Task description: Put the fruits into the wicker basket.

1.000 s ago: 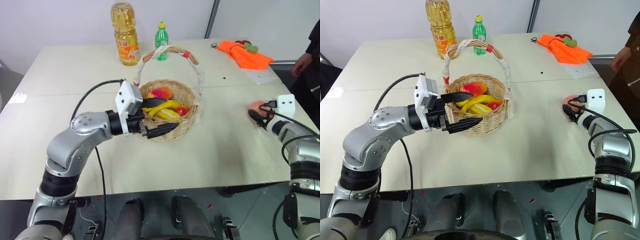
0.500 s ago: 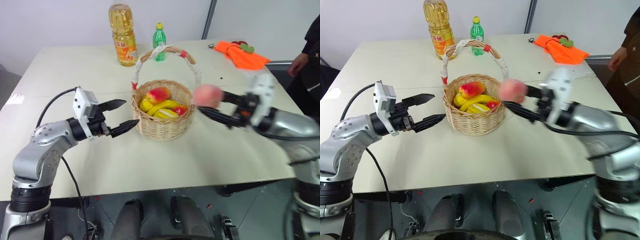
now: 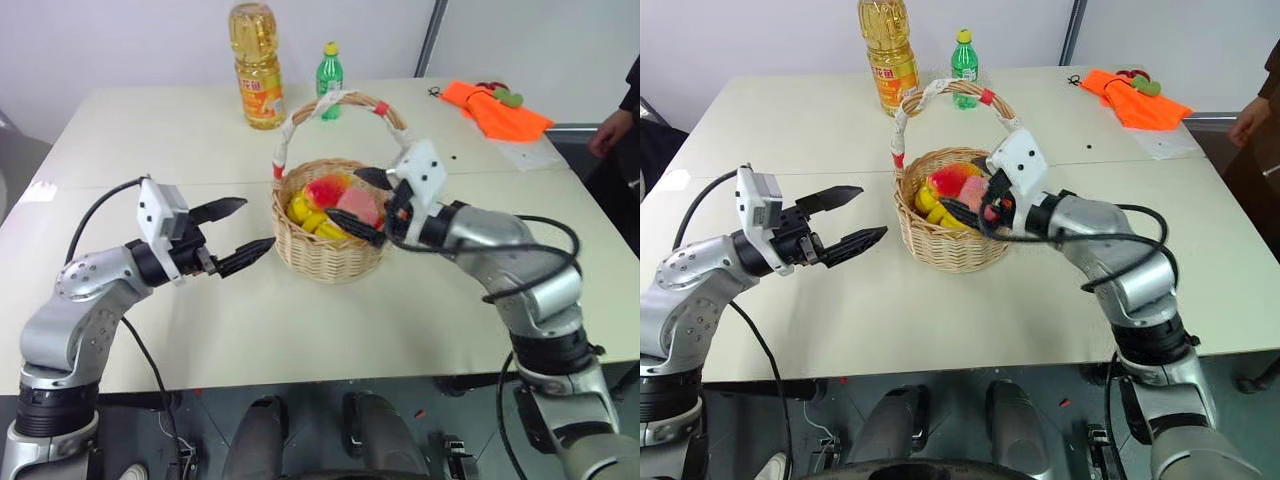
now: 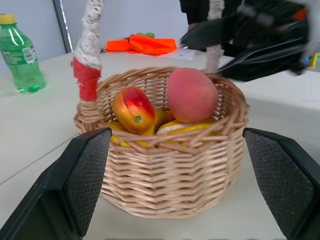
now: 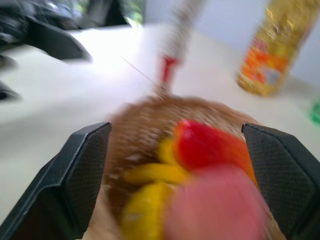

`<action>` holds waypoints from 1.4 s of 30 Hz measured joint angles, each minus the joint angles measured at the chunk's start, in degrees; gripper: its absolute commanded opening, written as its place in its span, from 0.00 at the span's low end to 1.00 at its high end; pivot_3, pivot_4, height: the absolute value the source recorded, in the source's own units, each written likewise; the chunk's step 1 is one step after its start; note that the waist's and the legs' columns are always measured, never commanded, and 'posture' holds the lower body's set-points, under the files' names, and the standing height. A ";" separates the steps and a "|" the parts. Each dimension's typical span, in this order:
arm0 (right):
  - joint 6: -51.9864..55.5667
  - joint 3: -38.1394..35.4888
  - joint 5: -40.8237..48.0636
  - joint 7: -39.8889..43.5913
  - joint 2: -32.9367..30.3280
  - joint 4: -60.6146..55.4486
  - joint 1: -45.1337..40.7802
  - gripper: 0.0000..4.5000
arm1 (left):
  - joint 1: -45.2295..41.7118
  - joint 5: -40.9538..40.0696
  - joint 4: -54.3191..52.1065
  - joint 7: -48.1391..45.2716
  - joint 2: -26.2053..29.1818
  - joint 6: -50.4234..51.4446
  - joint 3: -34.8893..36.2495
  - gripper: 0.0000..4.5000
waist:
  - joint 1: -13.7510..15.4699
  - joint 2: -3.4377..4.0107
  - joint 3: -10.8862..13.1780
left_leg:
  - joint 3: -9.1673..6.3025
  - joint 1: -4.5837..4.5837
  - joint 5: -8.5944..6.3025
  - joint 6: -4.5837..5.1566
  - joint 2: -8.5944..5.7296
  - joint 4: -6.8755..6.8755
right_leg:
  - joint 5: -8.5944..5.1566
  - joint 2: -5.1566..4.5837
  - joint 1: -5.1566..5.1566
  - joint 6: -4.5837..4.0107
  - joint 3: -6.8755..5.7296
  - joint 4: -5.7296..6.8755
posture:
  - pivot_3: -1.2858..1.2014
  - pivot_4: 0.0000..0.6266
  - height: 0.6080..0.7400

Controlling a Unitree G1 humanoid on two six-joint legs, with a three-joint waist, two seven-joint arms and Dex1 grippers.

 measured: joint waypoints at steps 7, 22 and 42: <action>3.13 -12.09 8.86 1.12 -4.67 -3.10 8.50 0.99 | -0.51 -0.85 0.09 0.05 -0.95 0.28 -0.68 1.00 | -0.57 0.00 0.00 | 0.21 0.30 0.00 0.00 0.05 0.03 | -0.07 0.08 0.11 -0.24 0.13 0.06 | 0.52 0.24 1.00; -5.24 -6.47 -4.75 -11.04 8.62 17.45 0.83 0.09 | -1.40 -0.94 -0.11 0.47 -3.05 0.26 -2.91 1.00 | -0.22 0.00 0.00 | 0.15 0.27 0.00 0.00 0.07 -0.15 | 0.02 0.12 0.07 -0.03 0.18 0.06 | 0.52 0.24 1.00; -24.01 -24.43 -15.85 -23.57 -0.63 46.53 -3.34 0.67 | -2.78 -0.02 -0.47 1.83 -5.19 -0.42 -5.30 1.00 | -0.86 0.04 0.02 | 0.29 0.39 0.00 0.00 0.04 -0.29 | 0.03 0.19 0.04 -0.02 0.31 0.10 | 0.52 0.24 1.00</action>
